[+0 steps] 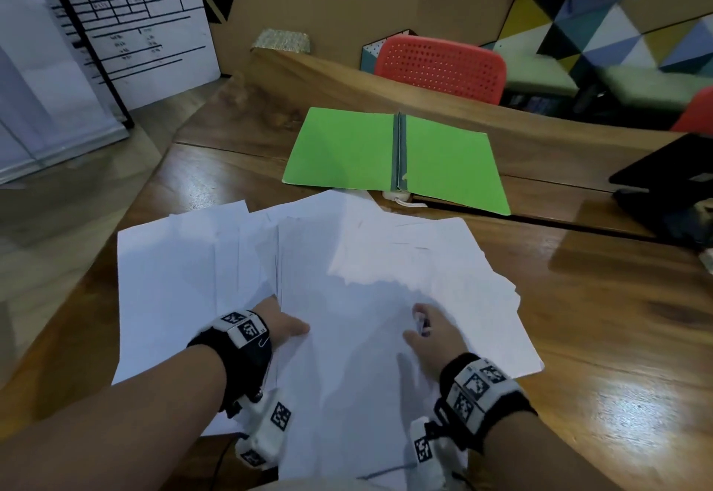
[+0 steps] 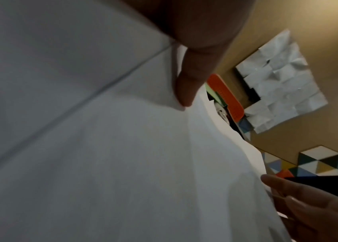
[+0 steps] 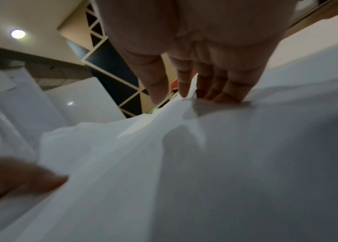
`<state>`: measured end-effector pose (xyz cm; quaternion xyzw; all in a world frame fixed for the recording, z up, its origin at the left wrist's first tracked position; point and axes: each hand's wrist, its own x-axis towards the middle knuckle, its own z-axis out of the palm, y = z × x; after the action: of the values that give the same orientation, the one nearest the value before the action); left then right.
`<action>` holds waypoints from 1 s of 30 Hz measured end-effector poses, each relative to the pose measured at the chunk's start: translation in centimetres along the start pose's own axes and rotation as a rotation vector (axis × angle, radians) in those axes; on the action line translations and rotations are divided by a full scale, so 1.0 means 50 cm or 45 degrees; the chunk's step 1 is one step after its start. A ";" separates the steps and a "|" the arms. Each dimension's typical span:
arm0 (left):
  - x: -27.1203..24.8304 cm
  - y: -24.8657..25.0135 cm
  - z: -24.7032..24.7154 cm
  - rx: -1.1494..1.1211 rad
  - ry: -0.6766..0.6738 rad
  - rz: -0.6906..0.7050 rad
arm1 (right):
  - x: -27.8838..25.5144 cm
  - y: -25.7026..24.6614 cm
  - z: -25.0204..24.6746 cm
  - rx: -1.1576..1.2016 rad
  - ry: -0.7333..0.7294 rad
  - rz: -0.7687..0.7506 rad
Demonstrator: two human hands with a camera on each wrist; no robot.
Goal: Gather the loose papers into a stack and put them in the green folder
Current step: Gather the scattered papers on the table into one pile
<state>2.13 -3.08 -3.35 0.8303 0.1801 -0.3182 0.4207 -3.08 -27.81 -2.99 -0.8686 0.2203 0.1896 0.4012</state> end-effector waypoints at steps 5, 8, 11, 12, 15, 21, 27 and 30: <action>-0.001 0.005 -0.045 -0.001 0.145 0.019 | 0.044 0.071 -0.148 -0.085 0.522 0.549; 0.006 -0.002 -0.062 -0.056 0.157 -0.005 | 0.053 0.109 -0.187 0.140 0.427 0.765; 0.006 -0.001 -0.057 -0.077 0.156 0.006 | 0.041 0.102 -0.168 0.204 0.264 0.687; 0.005 0.000 -0.052 -0.069 0.155 0.008 | 0.036 0.094 -0.163 0.207 0.265 0.643; 0.004 0.000 -0.047 -0.001 0.161 -0.004 | 0.033 0.095 -0.166 0.295 0.418 0.503; 0.003 -0.007 -0.048 0.155 0.175 -0.017 | 0.019 0.086 -0.158 0.255 0.342 0.473; -0.003 0.003 -0.043 0.231 0.169 -0.030 | 0.020 0.083 -0.171 0.108 0.446 0.437; -0.006 0.007 -0.042 0.279 0.154 -0.054 | 0.016 0.081 -0.169 0.039 0.378 0.382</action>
<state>2.92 -1.59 -2.01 0.8850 0.1866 -0.2941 0.3090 -3.27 -36.92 -0.77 -0.8382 0.4067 0.1138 0.3450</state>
